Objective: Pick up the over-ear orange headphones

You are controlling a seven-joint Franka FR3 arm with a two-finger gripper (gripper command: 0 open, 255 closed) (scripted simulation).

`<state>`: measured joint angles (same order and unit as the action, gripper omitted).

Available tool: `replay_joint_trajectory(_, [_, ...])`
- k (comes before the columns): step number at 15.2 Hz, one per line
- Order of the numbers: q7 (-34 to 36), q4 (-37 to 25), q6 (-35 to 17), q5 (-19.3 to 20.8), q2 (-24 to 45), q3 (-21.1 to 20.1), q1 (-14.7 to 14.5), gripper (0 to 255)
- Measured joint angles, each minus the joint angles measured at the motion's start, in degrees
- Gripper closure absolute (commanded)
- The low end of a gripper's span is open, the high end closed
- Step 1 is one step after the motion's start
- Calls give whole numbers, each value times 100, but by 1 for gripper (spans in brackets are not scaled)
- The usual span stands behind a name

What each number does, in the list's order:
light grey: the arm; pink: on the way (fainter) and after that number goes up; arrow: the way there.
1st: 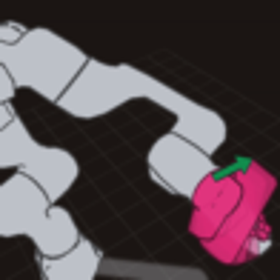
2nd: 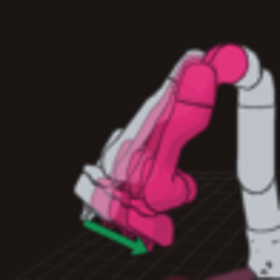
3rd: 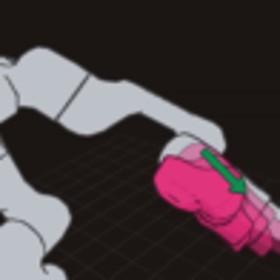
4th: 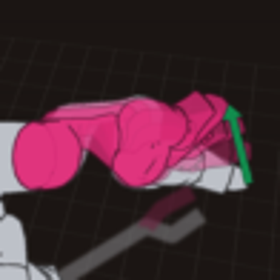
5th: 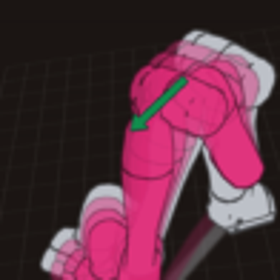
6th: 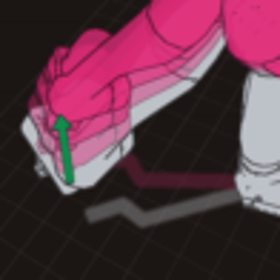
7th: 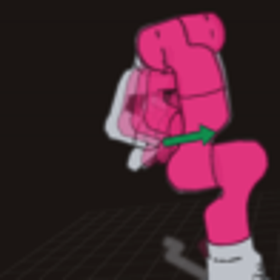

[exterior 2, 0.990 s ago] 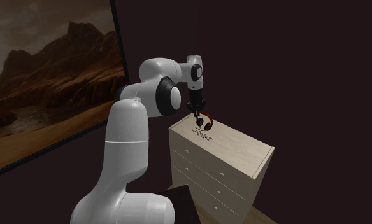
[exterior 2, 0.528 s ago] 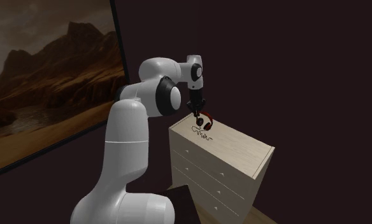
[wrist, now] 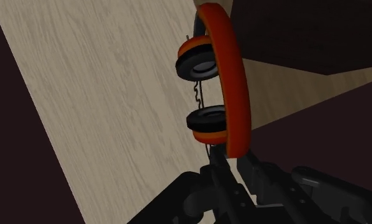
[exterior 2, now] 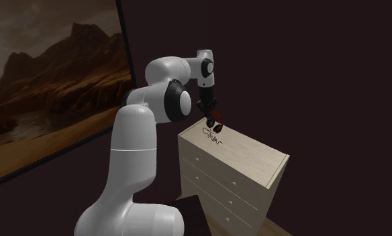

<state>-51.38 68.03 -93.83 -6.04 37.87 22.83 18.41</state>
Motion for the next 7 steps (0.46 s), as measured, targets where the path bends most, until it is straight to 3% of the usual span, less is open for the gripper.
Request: replay_joint_trajectory(7, [-30, -512, 505, 8, -5, 16, 71, 255])
